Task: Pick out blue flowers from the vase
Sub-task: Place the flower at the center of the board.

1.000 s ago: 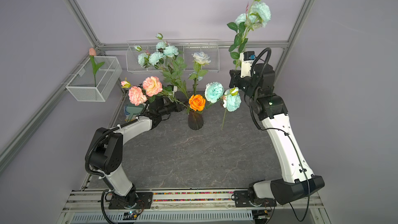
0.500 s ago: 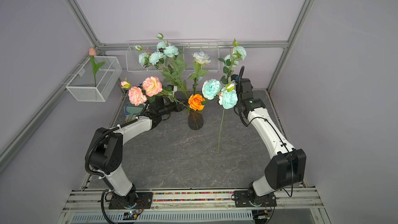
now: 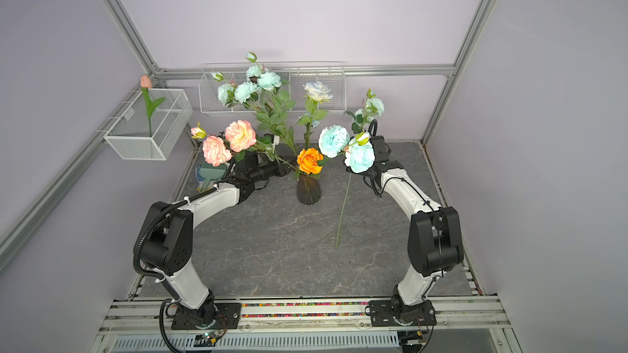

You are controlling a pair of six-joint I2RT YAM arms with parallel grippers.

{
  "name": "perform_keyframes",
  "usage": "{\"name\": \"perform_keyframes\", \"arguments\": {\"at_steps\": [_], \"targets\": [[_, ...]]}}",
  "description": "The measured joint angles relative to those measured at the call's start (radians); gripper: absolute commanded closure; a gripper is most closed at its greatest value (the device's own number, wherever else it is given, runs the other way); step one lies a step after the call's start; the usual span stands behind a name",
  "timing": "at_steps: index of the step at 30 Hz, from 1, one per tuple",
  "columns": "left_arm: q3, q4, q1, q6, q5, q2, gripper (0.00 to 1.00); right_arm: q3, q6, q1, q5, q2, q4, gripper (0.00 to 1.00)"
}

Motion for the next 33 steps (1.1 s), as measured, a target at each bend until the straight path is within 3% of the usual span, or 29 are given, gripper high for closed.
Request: {"name": "perform_keyframes", "arguments": {"at_steps": [7,11,16,27,33], "targets": [[-0.002,-0.019,0.000,0.006,-0.005,-0.010,0.66,0.190,-0.048,-0.005,-0.110,0.289,-0.082,0.93],[-0.002,-0.033,0.000,0.009,-0.008,-0.015,0.66,0.275,-0.078,-0.005,-0.162,0.372,-0.147,0.93],[-0.002,-0.034,0.000,0.011,-0.008,-0.015,0.66,0.366,-0.103,0.000,-0.219,0.428,-0.191,0.90],[-0.002,-0.035,0.000,0.011,-0.008,-0.016,0.66,0.387,-0.111,0.027,-0.262,0.518,-0.208,0.79],[-0.014,-0.036,0.000,0.014,-0.012,-0.028,0.65,0.388,-0.106,0.029,-0.254,0.521,-0.211,0.64]]}}
